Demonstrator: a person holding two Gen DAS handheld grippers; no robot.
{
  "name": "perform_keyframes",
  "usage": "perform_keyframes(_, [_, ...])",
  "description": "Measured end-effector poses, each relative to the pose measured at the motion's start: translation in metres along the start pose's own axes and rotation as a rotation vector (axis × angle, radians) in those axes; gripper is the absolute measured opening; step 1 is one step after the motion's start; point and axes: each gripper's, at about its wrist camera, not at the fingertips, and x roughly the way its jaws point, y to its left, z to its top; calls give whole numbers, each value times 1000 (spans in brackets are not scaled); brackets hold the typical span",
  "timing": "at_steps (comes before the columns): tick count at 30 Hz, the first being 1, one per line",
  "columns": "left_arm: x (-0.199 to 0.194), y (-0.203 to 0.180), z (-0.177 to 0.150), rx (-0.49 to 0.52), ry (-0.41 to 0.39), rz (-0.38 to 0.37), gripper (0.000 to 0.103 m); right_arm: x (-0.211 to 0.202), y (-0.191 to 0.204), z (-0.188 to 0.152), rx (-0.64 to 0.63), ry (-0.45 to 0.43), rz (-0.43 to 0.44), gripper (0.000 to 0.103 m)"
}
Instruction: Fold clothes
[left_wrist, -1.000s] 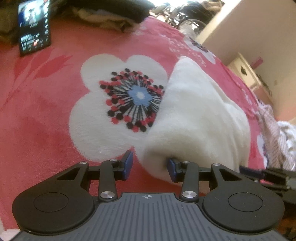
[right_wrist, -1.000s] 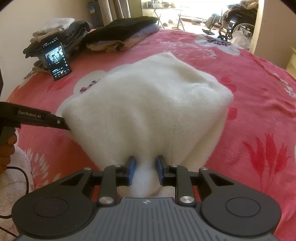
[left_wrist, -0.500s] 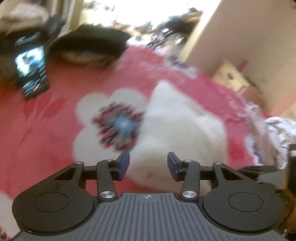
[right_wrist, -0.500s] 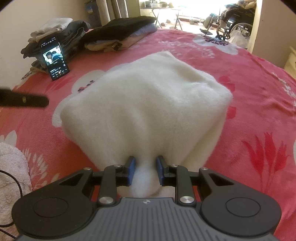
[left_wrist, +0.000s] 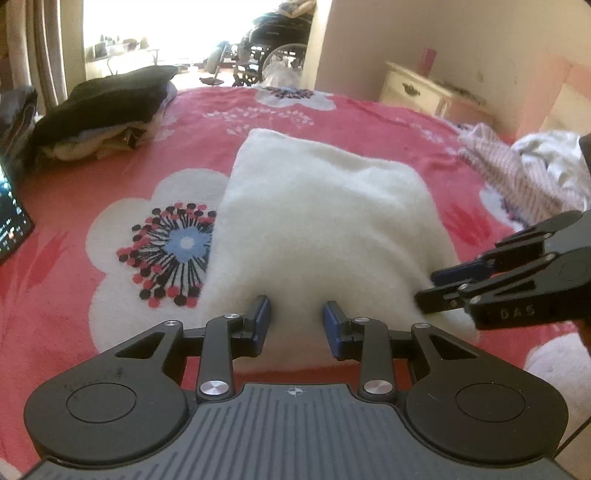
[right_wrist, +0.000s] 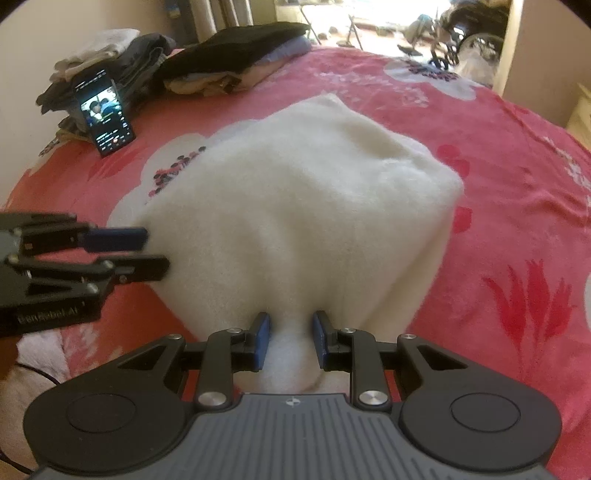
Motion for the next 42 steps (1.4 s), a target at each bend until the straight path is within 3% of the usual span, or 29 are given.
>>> perform_keyframes(6, [-1, 1, 0, -25, -12, -17, 34, -23, 24, 16, -53, -61, 17, 27])
perform_keyframes(10, [-1, 7, 0, -58, -7, -52, 35, 9, 32, 7, -96, 26, -2, 27])
perform_keyframes(17, [-4, 8, 1, -74, -27, -84, 42, 16, 32, 6, -103, 58, -10, 27])
perform_keyframes(21, [-7, 13, 2, -101, -41, -104, 42, 3, 31, 26, -79, 32, -8, 27])
perform_keyframes(30, [-5, 16, 1, -117, -28, -133, 42, 44, 17, 24, -81, 23, -10, 27])
perform_keyframes(34, [-6, 15, 1, -103, -40, -123, 42, 27, 10, 49, -16, 44, 12, 27])
perform_keyframes(36, [-6, 16, 2, -113, -37, -128, 42, 17, 13, 63, -25, -5, 18, 27])
perform_keyframes(40, [-6, 19, 2, -126, -34, -138, 42, 27, 21, 81, -51, -43, 51, 27])
perform_keyframes(42, [-5, 20, 3, -130, -24, -143, 42, 42, 19, 76, -64, -22, 60, 27])
